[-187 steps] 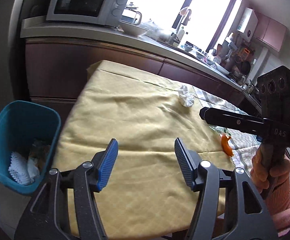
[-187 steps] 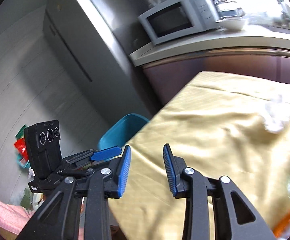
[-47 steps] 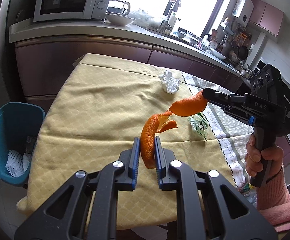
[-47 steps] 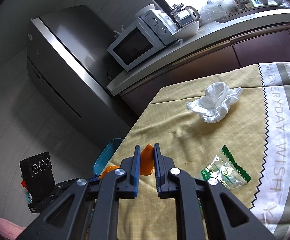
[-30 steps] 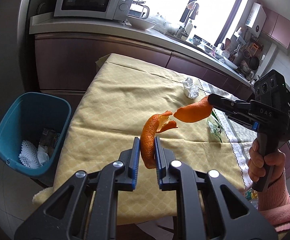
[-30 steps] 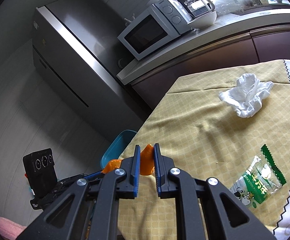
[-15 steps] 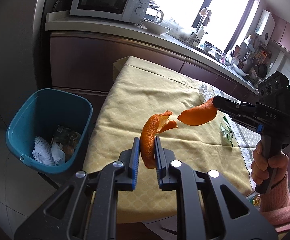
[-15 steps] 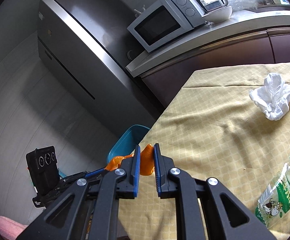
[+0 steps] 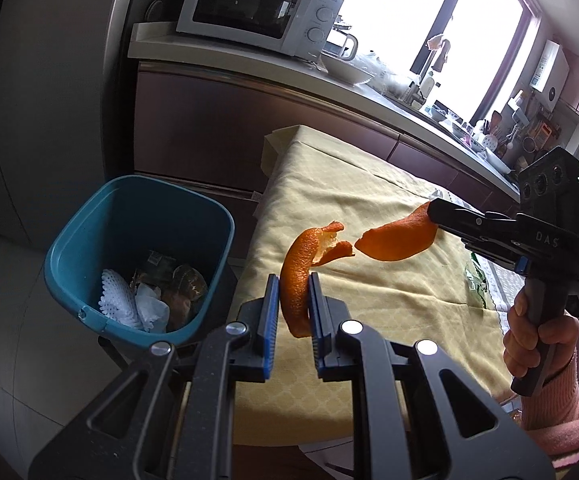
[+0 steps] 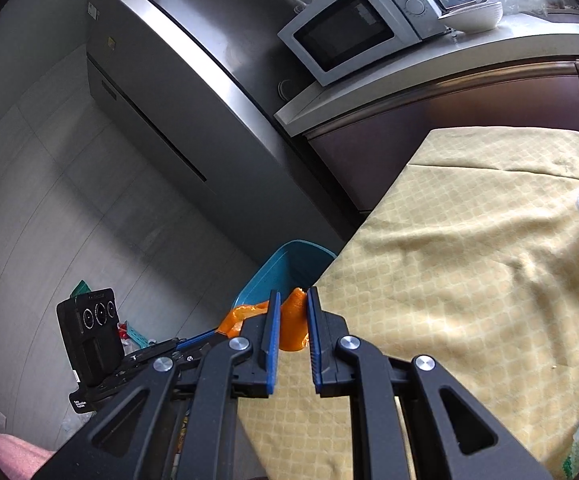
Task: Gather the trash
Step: 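Carry both orange peels toward the teal bin with both tools, then open both tools over the teal bin to drop the orange peels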
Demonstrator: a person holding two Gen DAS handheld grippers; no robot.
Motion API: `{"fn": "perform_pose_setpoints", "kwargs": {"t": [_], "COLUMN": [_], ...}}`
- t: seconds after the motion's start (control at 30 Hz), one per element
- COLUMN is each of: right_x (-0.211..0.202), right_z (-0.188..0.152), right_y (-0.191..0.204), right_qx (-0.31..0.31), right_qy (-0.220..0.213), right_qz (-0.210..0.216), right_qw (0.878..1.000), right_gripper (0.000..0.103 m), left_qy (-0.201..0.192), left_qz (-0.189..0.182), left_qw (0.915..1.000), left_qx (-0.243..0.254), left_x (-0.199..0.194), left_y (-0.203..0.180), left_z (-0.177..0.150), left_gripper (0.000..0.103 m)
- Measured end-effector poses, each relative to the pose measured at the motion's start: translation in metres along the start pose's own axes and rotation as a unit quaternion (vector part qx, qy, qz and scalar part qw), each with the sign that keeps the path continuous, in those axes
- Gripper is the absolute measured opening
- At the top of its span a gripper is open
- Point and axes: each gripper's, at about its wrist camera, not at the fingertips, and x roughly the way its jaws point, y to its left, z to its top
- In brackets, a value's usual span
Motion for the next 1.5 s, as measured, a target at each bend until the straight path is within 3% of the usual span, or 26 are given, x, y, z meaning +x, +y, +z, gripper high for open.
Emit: {"fn": "perform_pose_setpoints", "kwargs": {"t": [0.77,1.5], "right_x": [0.055,0.081], "right_z": [0.016,0.029], "right_y": [0.015,0.028], "right_qx": [-0.007,-0.018], "right_qy": [0.049,0.066], "right_qz": [0.016,0.016], "right_qw": [0.999,0.998], "right_gripper": [0.012,0.012], "left_qy": [-0.009,-0.018], "left_qz": [0.039,0.078], "left_qw": [0.9983,0.9949], "left_qx": [-0.042,-0.061], "left_x": [-0.008,-0.011], "left_y": [0.044,0.062], "left_z": [0.015,0.017], "left_gripper": [0.015,0.015]}}
